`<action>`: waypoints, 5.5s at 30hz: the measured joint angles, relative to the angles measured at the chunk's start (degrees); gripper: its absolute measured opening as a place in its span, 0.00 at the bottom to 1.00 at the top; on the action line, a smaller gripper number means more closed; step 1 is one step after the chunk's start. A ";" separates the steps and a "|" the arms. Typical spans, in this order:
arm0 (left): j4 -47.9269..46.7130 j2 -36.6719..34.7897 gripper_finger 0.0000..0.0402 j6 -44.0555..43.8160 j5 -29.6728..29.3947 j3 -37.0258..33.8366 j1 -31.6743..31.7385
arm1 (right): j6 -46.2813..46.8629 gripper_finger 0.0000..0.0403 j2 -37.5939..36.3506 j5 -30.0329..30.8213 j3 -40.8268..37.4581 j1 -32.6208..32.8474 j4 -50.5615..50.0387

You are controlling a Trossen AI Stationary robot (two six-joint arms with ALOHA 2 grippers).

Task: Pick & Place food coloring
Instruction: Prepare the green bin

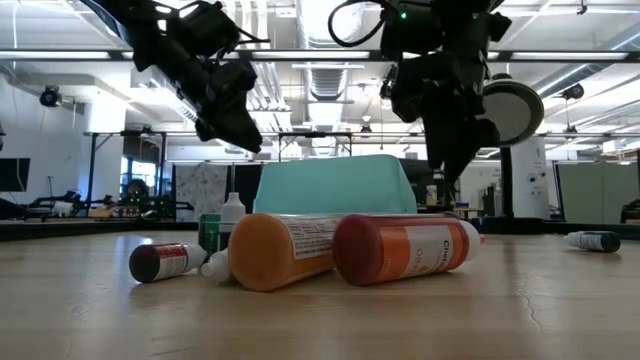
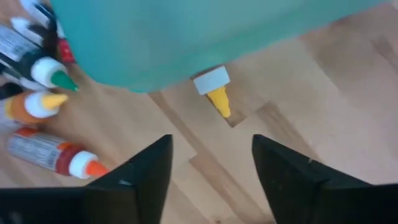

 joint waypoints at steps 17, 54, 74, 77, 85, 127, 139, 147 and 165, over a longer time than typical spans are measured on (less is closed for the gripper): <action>5.52 3.70 0.27 7.26 1.71 -0.01 -0.06 | 43.39 0.54 -9.85 13.96 -23.29 0.25 29.28; 1.73 17.62 0.27 8.53 3.25 6.86 -0.11 | 51.36 0.52 3.14 27.84 -21.36 0.03 45.67; -5.97 14.06 0.27 7.33 3.27 6.47 -0.28 | 14.49 0.52 7.77 27.24 4.10 -1.73 48.45; -9.39 11.75 0.27 8.07 -2.52 6.42 -0.33 | 17.54 0.52 9.90 29.04 8.66 -1.77 37.06; -13.79 1.31 0.27 8.45 -16.08 4.97 0.59 | 25.76 0.52 12.96 25.82 8.50 -2.91 23.84; -5.11 7.48 0.27 3.14 -8.02 -6.40 3.26 | 5.95 0.52 16.68 22.65 9.59 -2.70 47.72; -17.41 2.60 0.27 0.15 -7.85 -6.47 2.67 | 2.00 0.52 22.66 15.56 18.69 -1.89 43.19; -14.68 -9.43 0.27 -1.41 -7.28 -8.49 2.42 | -6.72 0.52 17.76 26.53 19.06 -0.82 28.59; -13.49 -13.75 0.27 -3.80 -2.14 -11.45 1.51 | 12.81 0.52 18.94 15.64 12.31 5.88 -1.34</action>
